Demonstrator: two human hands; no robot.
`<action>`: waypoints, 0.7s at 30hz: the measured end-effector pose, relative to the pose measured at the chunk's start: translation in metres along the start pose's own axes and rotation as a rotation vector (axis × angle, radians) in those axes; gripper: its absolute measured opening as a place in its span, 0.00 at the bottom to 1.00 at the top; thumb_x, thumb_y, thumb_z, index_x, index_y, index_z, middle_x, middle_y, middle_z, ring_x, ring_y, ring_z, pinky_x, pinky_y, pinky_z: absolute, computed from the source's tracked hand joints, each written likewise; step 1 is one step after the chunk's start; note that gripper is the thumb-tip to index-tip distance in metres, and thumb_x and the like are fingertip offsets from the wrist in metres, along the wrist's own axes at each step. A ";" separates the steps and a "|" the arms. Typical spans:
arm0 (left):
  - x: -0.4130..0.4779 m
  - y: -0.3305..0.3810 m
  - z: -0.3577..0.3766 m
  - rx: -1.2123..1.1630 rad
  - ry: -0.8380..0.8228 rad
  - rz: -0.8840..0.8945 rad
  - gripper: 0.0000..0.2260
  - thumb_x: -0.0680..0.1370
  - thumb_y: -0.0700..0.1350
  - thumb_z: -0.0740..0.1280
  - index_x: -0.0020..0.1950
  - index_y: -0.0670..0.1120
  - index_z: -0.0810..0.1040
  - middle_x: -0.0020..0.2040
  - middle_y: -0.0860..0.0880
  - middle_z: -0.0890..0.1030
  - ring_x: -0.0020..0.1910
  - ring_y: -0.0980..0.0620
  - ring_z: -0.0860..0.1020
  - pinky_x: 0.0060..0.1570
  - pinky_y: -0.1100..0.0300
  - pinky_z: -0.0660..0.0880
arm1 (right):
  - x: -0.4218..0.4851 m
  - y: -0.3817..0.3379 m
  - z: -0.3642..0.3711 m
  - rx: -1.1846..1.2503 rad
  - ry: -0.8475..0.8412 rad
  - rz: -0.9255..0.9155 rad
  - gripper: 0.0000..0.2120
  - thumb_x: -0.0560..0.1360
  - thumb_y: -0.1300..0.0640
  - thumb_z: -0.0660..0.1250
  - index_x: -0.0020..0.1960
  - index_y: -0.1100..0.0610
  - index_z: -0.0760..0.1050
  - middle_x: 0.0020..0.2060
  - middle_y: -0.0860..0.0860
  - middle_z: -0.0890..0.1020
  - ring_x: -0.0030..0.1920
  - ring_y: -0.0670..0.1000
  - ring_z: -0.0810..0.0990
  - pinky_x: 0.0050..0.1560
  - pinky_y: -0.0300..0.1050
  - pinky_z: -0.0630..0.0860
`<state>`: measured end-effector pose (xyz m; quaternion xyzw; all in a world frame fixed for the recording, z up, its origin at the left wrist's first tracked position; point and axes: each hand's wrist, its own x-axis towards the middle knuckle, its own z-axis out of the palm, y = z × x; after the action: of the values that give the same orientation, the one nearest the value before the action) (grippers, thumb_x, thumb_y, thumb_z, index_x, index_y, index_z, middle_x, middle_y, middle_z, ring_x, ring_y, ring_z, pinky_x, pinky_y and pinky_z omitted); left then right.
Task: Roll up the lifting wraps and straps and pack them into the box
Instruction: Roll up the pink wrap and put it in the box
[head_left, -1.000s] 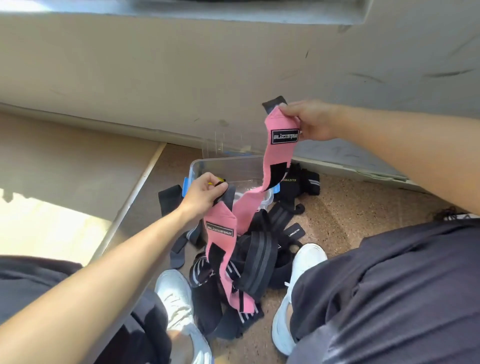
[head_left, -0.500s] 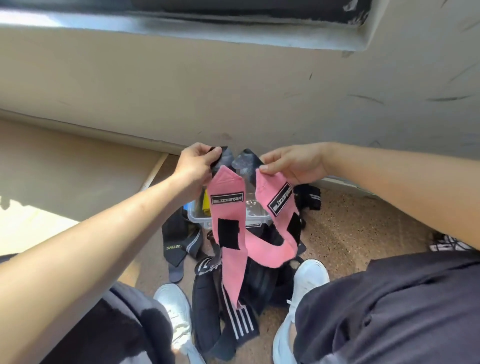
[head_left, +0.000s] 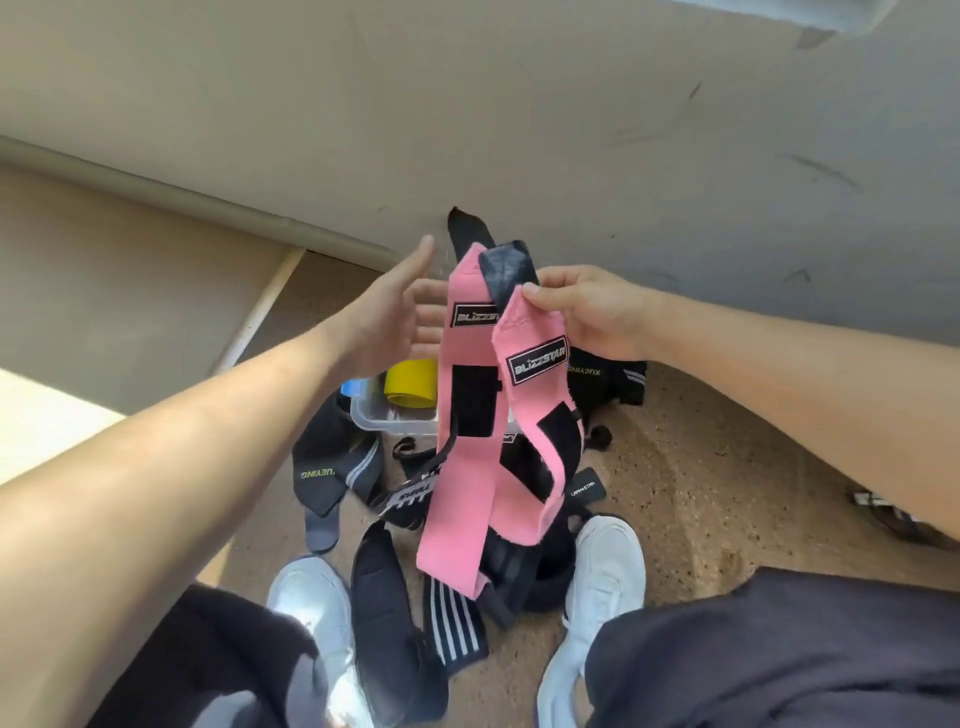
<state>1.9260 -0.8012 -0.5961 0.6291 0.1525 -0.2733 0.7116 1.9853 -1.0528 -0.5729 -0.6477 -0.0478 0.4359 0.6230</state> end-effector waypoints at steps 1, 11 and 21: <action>0.006 -0.012 -0.005 0.017 -0.087 -0.059 0.39 0.76 0.75 0.57 0.66 0.42 0.77 0.61 0.42 0.82 0.58 0.44 0.82 0.60 0.50 0.77 | 0.005 0.004 -0.007 0.034 0.041 0.005 0.05 0.83 0.61 0.63 0.54 0.58 0.78 0.48 0.56 0.83 0.49 0.54 0.84 0.51 0.47 0.82; 0.038 -0.072 0.022 0.220 -0.144 -0.104 0.09 0.85 0.42 0.64 0.62 0.42 0.80 0.58 0.46 0.86 0.55 0.48 0.84 0.60 0.55 0.78 | 0.020 0.024 -0.040 0.147 0.205 0.089 0.06 0.83 0.61 0.63 0.56 0.59 0.78 0.50 0.56 0.85 0.50 0.53 0.85 0.53 0.48 0.82; -0.037 -0.023 0.055 0.115 0.132 0.007 0.09 0.84 0.38 0.63 0.62 0.41 0.79 0.52 0.50 0.84 0.46 0.62 0.82 0.48 0.68 0.77 | -0.041 -0.011 -0.027 -0.082 0.532 0.176 0.09 0.81 0.60 0.67 0.43 0.54 0.80 0.38 0.51 0.83 0.35 0.47 0.80 0.37 0.41 0.75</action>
<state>1.8759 -0.8486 -0.5848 0.6860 0.1810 -0.2369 0.6638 1.9822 -1.0959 -0.5469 -0.7655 0.1560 0.3007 0.5470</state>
